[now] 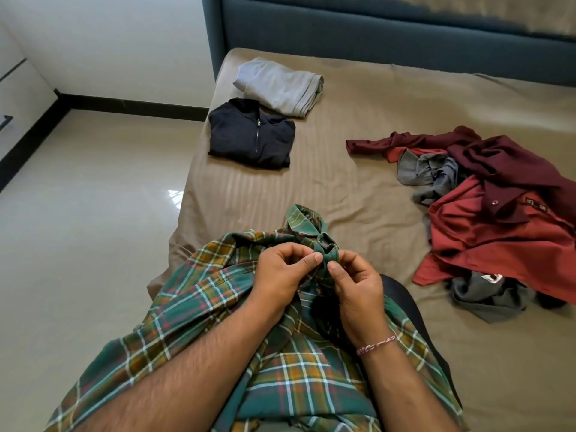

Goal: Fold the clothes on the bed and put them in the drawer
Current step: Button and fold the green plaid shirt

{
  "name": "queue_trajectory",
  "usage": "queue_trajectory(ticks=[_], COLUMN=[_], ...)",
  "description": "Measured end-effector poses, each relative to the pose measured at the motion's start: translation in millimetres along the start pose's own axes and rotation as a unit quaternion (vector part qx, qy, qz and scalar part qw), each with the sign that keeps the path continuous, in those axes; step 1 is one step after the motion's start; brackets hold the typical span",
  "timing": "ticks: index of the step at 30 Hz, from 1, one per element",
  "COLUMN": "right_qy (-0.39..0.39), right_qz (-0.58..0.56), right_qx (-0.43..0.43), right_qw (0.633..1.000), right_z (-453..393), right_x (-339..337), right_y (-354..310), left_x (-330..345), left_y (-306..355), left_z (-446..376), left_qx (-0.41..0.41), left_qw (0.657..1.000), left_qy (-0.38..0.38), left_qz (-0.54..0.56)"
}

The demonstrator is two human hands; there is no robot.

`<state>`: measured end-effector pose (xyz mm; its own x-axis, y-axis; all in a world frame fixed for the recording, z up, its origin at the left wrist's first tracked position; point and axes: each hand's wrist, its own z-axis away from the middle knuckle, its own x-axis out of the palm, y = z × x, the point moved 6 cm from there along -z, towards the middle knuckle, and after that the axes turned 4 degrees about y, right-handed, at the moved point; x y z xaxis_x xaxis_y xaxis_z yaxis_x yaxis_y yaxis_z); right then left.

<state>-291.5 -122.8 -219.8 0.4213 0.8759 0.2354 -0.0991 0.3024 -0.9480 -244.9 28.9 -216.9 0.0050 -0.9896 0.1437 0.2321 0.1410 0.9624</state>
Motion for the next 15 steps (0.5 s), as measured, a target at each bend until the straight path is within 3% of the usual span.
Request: queue_trajectory(ticks=[3, 15], right_qy=[0.023, 0.028], right_qz=[0.068, 0.086], right_qx=[-0.045, -0.079], right_qw=[0.996, 0.993], right_z=[1.3, 2.2], right_x=[-1.7, -0.5], right_y=[-5.1, -11.9], left_x=[1.1, 0.2], left_y=[-1.1, -0.1], left_z=[1.7, 3.0], left_qx=[0.012, 0.009], left_qw=[1.0, 0.999], left_qy=[0.003, 0.003], left_qz=[-0.016, -0.038])
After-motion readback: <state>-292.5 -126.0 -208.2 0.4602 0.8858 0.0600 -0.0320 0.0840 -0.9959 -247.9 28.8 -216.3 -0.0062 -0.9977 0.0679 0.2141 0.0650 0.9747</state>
